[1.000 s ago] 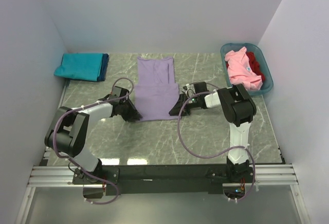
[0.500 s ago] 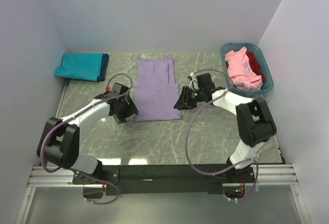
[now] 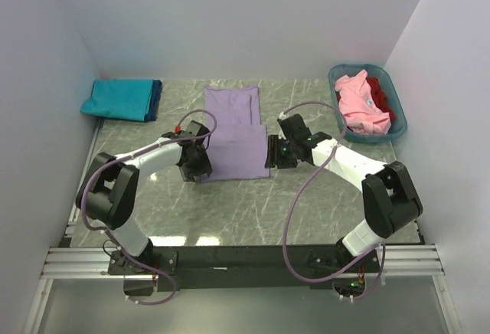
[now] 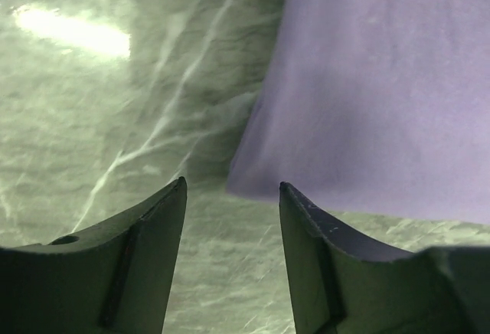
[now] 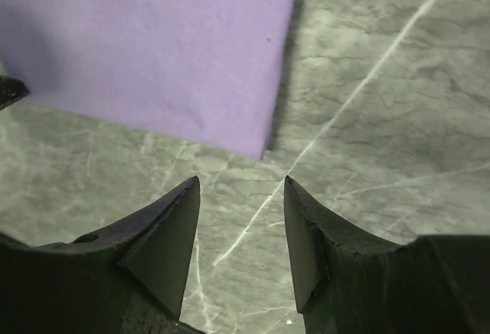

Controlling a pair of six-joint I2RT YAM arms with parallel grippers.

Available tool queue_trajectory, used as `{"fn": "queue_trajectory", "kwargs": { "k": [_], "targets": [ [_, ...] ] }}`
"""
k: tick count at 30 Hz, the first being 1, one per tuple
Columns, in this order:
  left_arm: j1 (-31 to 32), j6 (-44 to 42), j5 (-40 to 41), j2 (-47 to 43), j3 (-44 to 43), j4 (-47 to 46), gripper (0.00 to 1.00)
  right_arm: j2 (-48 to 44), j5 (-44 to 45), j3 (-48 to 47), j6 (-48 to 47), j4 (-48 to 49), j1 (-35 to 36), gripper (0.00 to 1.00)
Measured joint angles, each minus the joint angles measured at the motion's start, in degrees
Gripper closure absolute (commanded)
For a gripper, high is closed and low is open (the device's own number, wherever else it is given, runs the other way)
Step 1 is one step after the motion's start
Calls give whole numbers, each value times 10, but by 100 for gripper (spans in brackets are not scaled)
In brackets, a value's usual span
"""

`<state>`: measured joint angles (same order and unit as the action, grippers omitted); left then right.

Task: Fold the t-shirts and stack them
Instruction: Fold the tshirt

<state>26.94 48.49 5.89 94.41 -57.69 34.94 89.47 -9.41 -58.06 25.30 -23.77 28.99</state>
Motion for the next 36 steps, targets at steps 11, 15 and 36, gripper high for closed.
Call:
{"fn": "queue_trajectory", "kwargs": {
  "k": [11, 15, 36],
  "targets": [
    [9, -13, -4, 45, -23, 1, 64, 2, 62, -2, 12, -21, 27, 44],
    [9, -13, -14, 48, -25, -6, 80, 30, 70, -25, 21, -42, 35, 45],
    [10, -13, -28, 43, -17, -23, 99, 161, 77, -110, 70, -105, 49, 53]
  ]
}}
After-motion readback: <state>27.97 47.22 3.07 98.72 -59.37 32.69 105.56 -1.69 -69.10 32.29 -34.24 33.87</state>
